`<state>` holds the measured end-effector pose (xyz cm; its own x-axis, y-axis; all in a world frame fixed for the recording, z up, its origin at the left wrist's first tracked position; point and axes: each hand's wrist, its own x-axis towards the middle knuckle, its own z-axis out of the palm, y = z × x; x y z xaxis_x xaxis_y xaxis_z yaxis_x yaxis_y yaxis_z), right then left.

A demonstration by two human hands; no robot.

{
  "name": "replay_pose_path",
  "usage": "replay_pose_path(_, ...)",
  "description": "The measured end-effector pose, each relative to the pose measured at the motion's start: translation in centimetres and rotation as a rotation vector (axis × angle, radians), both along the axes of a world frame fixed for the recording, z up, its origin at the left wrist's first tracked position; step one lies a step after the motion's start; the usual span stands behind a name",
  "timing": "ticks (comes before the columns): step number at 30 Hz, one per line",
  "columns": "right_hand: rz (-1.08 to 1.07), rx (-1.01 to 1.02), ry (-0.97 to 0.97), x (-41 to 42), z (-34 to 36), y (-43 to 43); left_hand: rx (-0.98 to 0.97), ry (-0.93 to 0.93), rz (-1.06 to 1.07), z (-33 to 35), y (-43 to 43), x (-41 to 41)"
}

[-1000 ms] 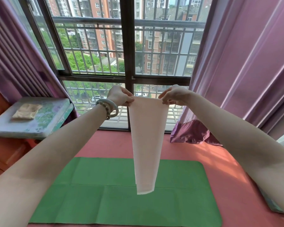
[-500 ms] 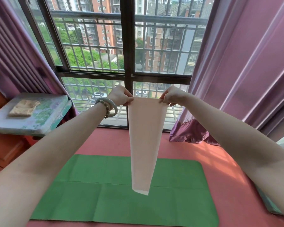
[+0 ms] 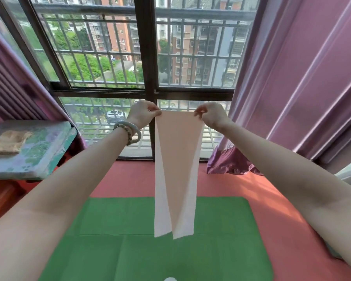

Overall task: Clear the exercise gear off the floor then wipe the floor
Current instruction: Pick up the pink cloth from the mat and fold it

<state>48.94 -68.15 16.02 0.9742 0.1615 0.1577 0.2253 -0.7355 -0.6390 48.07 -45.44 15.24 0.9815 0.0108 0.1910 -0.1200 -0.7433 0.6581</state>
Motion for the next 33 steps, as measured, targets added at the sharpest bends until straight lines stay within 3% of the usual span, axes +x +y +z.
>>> replay_pose_path(8, -0.078, -0.022, -0.097, 4.4, 2.4, 0.7, 0.044, -0.110, -0.075, 1.5, 1.1, 5.5)
replay_pose_path(20, -0.061, 0.017, -0.030, 3.2, 1.1, 0.3, 0.066, -0.107, -0.133, -0.5, 1.8, 4.3)
replay_pose_path(33, 0.168, -0.131, 0.364, -6.5, -10.4, -0.8, 0.039, 0.304, -0.222, -12.3, 2.1, -8.7)
